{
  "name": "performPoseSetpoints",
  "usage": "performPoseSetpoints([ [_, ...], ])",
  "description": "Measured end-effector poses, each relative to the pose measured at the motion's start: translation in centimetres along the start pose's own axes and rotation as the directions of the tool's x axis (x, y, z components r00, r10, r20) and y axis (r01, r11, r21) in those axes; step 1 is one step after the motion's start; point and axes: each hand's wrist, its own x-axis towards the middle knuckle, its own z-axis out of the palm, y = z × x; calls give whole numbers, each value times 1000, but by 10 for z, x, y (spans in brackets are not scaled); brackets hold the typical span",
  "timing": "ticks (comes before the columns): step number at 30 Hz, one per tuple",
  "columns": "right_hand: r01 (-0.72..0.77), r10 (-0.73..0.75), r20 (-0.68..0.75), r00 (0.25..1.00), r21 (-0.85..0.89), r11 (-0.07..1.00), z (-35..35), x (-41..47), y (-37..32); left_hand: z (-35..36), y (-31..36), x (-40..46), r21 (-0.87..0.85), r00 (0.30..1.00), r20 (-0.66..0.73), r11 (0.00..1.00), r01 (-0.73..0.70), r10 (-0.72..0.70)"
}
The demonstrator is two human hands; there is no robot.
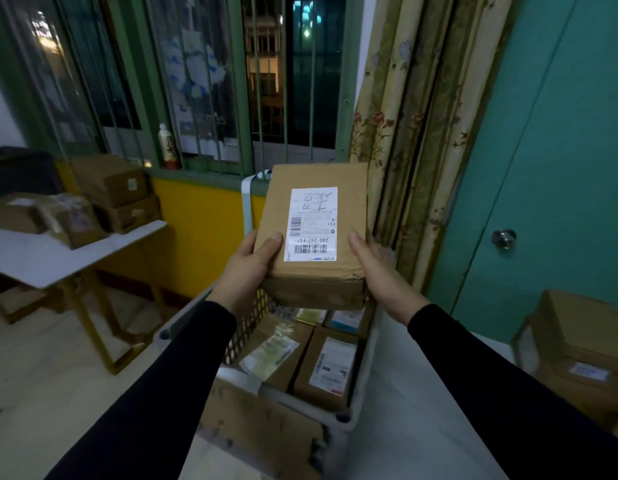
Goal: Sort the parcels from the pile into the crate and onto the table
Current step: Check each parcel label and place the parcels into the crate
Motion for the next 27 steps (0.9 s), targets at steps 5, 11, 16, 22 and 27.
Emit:
performPoseSetpoints([
  [5,-31,23,-94,995,-85,996,30,30,7,-25,-2,24,118,1000,6,993,17,-18],
  [11,-213,212,-36,977,-44,976,52,44,39,-37,-26,48,254,984,56,955,151,-171],
  [16,-397,396,34,917,16,918,69,67,72,-43,-49,72,492,975,83,859,141,-208],
  [22,-554,540,143,830,87,828,92,106,92,-39,-76,111,757,993,21,651,59,-114],
  [27,-573,544,185,818,197,795,105,138,105,-34,-92,149,890,993,113,446,-91,-24],
])
